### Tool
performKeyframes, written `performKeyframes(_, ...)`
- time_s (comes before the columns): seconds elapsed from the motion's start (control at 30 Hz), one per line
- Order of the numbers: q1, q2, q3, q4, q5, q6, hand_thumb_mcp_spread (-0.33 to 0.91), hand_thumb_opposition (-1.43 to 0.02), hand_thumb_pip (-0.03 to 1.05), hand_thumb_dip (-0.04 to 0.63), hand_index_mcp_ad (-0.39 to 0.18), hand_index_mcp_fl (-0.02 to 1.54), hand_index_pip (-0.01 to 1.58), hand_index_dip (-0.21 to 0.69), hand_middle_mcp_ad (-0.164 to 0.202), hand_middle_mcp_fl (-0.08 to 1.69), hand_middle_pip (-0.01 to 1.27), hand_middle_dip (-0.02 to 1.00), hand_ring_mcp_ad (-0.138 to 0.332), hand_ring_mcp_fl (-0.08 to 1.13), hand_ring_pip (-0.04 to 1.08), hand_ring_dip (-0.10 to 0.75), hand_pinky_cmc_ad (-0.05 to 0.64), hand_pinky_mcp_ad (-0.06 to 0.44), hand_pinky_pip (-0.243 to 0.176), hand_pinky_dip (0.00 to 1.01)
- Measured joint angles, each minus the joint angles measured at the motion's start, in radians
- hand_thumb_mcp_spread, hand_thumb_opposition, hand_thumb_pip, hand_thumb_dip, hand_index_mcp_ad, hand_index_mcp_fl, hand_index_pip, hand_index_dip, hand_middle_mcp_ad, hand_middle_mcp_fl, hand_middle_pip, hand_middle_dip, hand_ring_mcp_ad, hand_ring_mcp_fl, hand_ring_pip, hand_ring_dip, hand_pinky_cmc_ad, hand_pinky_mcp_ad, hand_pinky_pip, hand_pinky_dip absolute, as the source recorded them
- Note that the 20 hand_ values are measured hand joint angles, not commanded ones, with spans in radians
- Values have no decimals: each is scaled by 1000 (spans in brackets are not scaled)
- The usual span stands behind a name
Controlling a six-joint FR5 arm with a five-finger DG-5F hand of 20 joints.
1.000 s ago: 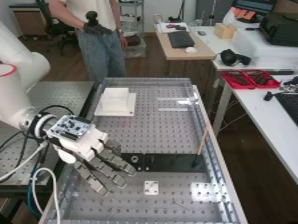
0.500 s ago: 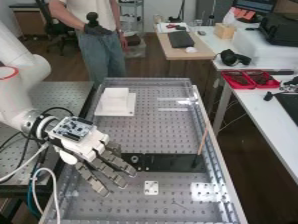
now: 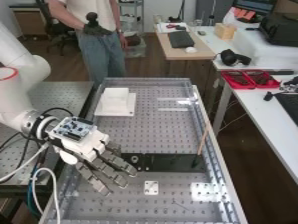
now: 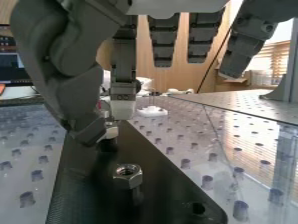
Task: Grab the larger nut and place it in the white container
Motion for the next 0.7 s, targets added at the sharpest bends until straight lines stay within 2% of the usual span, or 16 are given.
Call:
performKeyframes(0.1,0,0,-1,-1,-1,2,358,-869,696,222,-115,124,1559,197,86,2,129,222,162,0,87,101,379,295,-105,358)
performKeyframes(0.7,1,-2,-5,2,-2,8,358,-869,707,220,-117,124,1557,192,82,0,126,222,162,0,96,108,379,295,-105,360)
